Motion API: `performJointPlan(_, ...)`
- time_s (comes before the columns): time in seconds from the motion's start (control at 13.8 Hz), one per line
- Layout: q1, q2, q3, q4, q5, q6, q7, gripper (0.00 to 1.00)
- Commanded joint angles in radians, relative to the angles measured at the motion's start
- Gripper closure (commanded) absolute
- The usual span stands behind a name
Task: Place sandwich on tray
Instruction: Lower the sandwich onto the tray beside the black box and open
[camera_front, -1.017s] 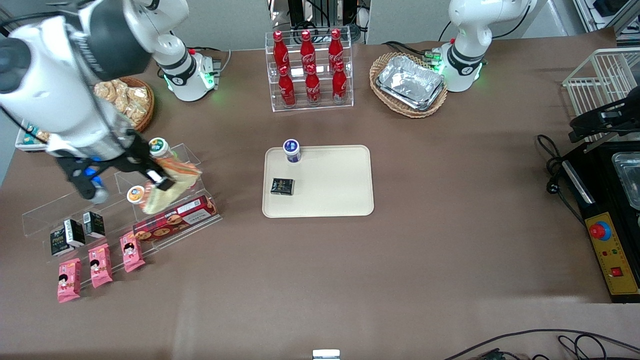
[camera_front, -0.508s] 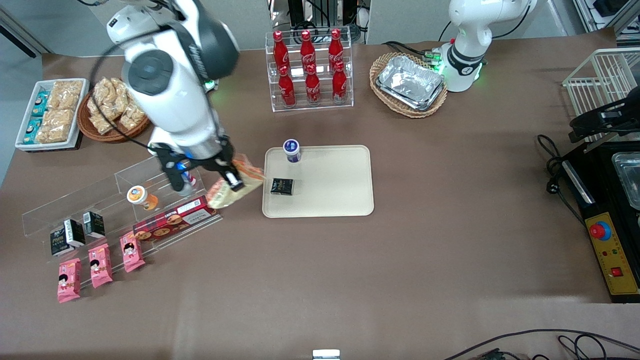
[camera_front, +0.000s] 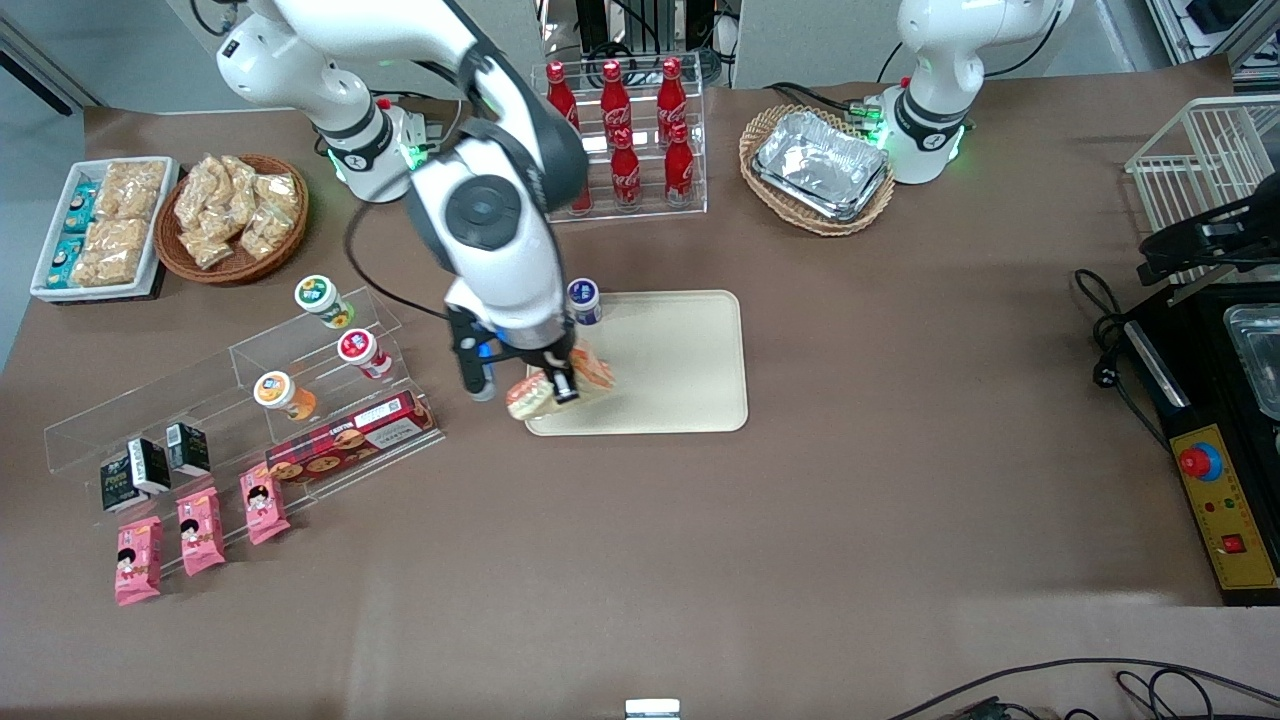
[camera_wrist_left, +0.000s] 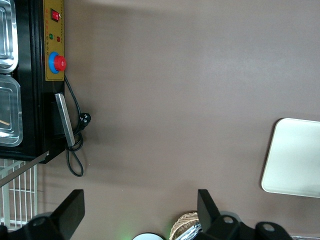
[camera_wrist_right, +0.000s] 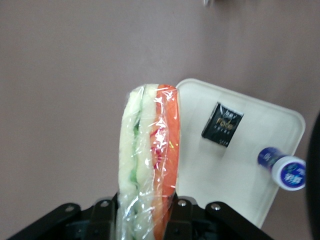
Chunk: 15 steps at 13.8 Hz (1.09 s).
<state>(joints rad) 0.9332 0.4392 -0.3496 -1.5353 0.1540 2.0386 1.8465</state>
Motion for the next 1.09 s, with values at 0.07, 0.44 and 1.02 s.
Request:
performJointPlan(0.07, 0.059, 0.148, -0.016, 0.032, 0.033, 0.13, 0.172, 0.7)
performJointPlan(0.44, 0.081, 0.265, -0.016, 0.032, 0.105, 0.251, 0.224, 0.7)
performJointPlan(1.02, 0.171, 0.351, -0.016, 0.015, 0.128, 0.336, 0.223, 0.7)
